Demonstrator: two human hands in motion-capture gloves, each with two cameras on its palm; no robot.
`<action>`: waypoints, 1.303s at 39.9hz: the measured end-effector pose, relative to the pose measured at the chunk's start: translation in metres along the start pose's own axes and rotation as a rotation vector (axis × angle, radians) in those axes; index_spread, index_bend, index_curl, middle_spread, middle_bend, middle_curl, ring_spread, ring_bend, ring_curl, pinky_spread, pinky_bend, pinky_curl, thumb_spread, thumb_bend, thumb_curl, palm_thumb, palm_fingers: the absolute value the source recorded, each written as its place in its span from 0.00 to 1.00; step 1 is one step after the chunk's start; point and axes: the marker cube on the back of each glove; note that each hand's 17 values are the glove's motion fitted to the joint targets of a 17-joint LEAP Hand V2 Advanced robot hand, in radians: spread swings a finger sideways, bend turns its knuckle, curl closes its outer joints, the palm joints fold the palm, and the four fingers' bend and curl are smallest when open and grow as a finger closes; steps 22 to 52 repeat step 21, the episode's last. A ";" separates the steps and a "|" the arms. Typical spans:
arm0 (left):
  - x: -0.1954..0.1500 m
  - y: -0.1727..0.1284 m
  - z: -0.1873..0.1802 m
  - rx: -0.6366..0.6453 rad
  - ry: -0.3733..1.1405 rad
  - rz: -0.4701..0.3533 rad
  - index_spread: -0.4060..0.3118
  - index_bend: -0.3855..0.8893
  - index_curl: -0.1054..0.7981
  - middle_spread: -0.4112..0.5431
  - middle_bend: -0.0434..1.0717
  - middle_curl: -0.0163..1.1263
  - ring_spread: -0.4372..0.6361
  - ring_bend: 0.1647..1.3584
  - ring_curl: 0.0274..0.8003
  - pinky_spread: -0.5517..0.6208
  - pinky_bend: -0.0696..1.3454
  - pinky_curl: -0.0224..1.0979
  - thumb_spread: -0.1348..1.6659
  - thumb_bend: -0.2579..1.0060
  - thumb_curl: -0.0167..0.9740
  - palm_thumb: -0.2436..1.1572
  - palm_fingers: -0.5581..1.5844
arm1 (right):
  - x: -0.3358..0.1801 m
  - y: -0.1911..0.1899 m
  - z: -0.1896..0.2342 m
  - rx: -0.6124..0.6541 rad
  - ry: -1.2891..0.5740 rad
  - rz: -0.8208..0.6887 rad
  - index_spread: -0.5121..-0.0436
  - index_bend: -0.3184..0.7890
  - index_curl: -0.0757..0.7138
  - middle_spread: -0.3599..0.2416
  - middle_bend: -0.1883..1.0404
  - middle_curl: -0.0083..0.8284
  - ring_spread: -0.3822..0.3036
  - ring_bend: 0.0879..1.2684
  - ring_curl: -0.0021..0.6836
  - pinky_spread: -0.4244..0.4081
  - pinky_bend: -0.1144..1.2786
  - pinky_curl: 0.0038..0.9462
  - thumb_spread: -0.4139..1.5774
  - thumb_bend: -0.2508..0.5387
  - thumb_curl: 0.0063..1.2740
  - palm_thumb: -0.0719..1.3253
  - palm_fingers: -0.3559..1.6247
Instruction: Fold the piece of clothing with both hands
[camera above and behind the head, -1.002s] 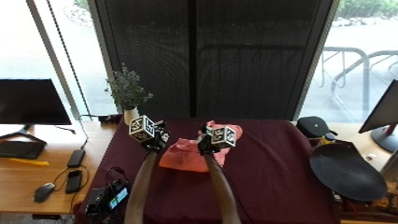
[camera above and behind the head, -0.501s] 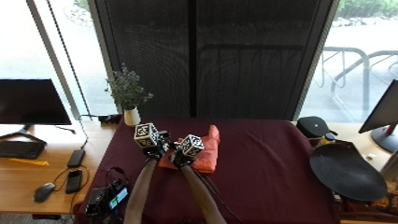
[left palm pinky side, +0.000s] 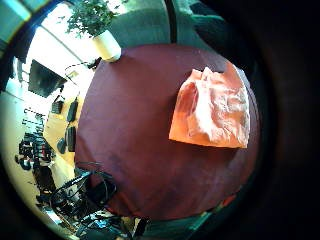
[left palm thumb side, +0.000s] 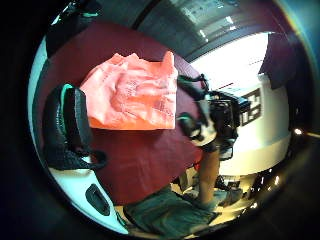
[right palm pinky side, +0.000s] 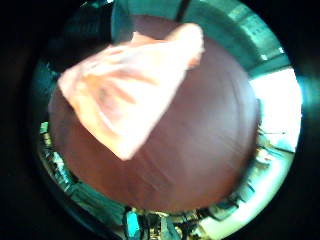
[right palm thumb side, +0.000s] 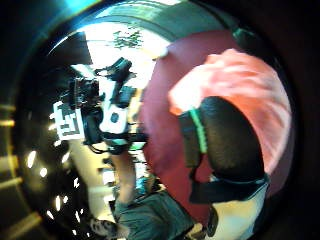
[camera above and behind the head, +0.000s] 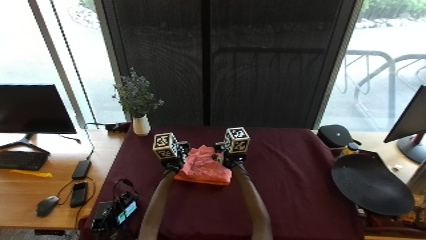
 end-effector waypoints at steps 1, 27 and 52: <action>0.002 -0.001 0.002 -0.012 -0.004 0.003 0.36 0.42 0.54 0.35 0.22 0.39 0.56 0.19 0.38 0.79 0.19 0.29 0.89 0.31 0.35 0.59 0.50 | 0.006 0.009 -0.017 -0.018 0.087 0.030 0.48 0.50 0.39 0.61 0.37 0.45 0.56 0.33 0.55 0.68 0.56 0.36 0.86 0.25 0.31 0.54 0.41; 0.017 -0.014 0.018 0.013 -0.122 0.044 0.36 0.43 0.54 0.35 0.20 0.38 0.56 0.20 0.39 0.80 0.19 0.31 0.91 0.31 0.35 0.61 0.49 | 0.087 0.066 -0.119 0.194 0.534 0.338 0.37 0.47 0.52 0.65 0.30 0.44 0.67 0.15 0.45 0.85 0.38 0.29 0.88 0.29 0.22 0.25 0.38; 0.017 -0.014 0.018 0.013 -0.122 0.044 0.36 0.43 0.54 0.35 0.20 0.38 0.56 0.20 0.39 0.80 0.19 0.31 0.91 0.31 0.35 0.61 0.49 | 0.087 0.066 -0.119 0.194 0.534 0.338 0.37 0.47 0.52 0.65 0.30 0.44 0.67 0.15 0.45 0.85 0.38 0.29 0.88 0.29 0.22 0.25 0.38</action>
